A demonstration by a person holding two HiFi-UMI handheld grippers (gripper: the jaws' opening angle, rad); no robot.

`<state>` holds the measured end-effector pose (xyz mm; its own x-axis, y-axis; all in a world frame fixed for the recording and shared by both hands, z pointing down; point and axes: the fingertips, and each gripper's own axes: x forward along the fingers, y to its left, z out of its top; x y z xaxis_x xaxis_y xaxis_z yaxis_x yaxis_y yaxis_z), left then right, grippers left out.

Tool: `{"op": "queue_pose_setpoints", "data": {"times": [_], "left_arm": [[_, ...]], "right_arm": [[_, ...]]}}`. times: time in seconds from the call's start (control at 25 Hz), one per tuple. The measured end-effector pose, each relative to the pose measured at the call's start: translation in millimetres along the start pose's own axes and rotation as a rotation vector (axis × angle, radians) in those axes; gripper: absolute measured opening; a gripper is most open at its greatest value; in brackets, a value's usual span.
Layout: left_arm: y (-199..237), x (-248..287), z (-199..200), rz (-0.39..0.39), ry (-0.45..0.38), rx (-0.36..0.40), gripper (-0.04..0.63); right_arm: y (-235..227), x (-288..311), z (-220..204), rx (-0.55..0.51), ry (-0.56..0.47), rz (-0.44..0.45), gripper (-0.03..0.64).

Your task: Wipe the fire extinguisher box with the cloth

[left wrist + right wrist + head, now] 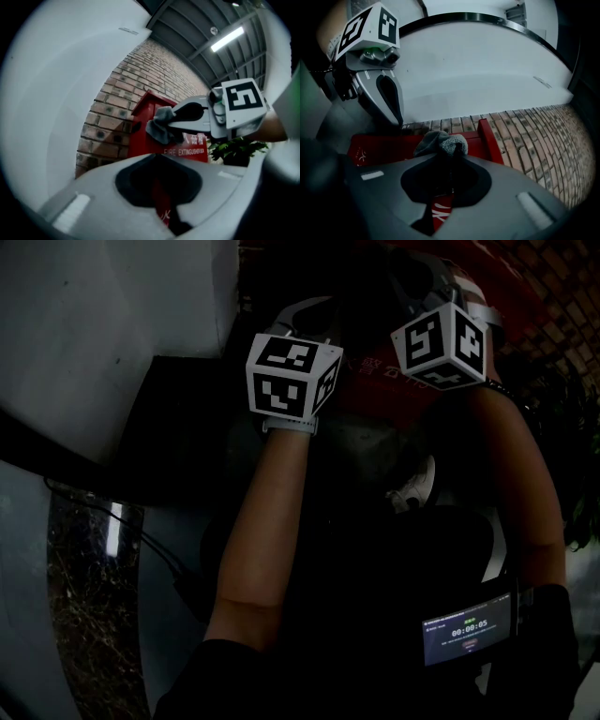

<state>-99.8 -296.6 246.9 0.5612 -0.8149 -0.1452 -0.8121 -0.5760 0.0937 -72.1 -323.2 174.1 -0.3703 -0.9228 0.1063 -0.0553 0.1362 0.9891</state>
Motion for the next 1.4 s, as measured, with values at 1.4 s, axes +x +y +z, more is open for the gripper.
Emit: {"op": "queue_pose_setpoints", "data": {"times": [1.4], "left_arm": [[14.3, 19.8, -148.4, 0.074, 0.273, 0.074, 0.003]], "right_arm": [[200.4, 25.6, -10.0, 0.065, 0.053, 0.427, 0.032]]}}
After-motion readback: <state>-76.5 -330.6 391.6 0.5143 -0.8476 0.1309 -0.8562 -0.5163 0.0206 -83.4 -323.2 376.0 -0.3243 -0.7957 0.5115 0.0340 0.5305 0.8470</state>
